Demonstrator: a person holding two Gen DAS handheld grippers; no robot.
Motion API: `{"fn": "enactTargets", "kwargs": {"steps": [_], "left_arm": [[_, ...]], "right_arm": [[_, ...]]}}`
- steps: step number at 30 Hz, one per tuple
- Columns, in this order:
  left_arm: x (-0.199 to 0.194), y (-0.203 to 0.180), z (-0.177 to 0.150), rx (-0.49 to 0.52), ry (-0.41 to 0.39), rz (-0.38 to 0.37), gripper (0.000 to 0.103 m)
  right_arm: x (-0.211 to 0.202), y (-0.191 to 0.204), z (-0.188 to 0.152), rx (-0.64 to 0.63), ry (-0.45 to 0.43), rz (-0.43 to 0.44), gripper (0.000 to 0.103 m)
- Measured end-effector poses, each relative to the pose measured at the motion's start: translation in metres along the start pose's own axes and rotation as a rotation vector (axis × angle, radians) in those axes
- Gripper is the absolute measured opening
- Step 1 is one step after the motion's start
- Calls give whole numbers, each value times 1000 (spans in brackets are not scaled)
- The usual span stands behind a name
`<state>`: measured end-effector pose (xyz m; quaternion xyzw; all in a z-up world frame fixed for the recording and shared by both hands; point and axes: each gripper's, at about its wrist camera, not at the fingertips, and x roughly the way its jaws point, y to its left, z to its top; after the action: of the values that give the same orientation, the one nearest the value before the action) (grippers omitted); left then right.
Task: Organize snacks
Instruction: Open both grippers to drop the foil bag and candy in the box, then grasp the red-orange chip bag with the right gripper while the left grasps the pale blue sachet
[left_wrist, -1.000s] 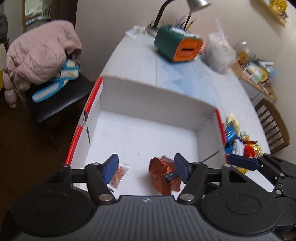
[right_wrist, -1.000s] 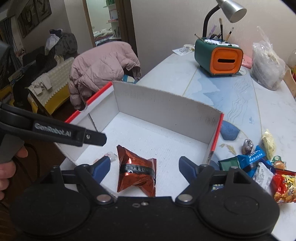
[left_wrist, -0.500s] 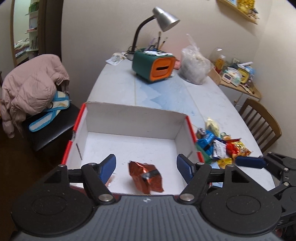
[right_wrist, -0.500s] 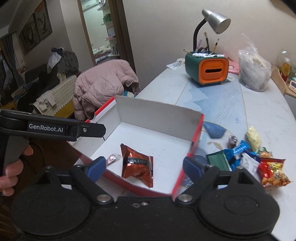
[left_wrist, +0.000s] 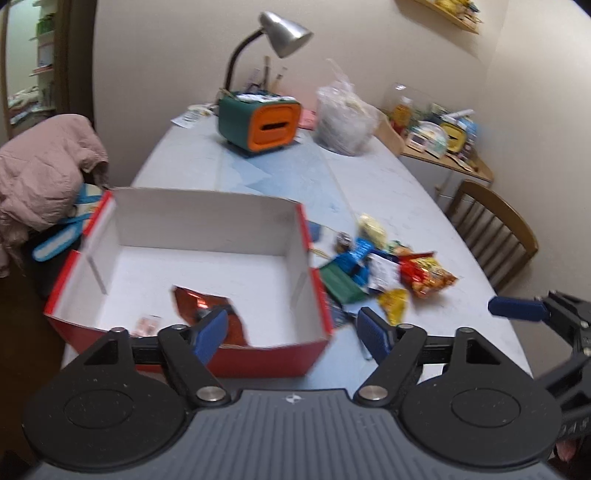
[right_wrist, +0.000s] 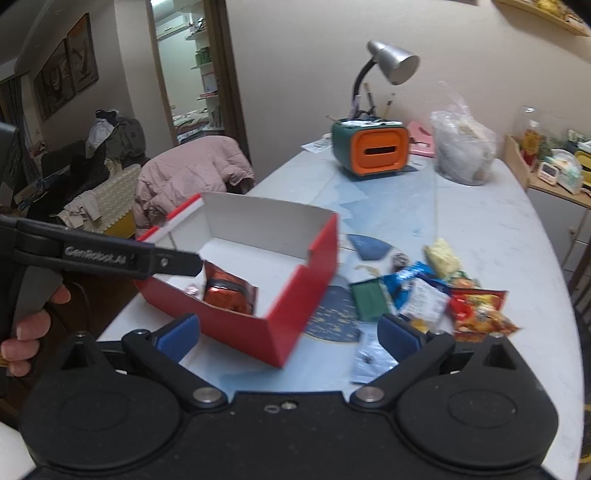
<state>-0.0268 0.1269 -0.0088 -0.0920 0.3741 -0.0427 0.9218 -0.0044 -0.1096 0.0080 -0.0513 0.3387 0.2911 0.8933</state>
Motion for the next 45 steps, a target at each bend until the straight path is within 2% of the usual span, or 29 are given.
{"fn": "enactTargets", "kwargs": {"steps": [11,20,29,38,45], "left_arm": [[39,-67,-3,-10,65,-1,80],[101,-114,-5,5,153,83,79],[168,-127,-11,-1,270,159,79],[216,-127,-17,-20,381,168,79],[239,-124,-16,-30,435,174,79]], "right_arm": [[-26,-87,-19,46,-1,-77,103],[-15,-165,-21,113,16,-111,103],[25,-211,-13,110,61,-127,103],[84,-231,-1,119,140,-124,101],[131,-237,5,107,214,-126,100]]}}
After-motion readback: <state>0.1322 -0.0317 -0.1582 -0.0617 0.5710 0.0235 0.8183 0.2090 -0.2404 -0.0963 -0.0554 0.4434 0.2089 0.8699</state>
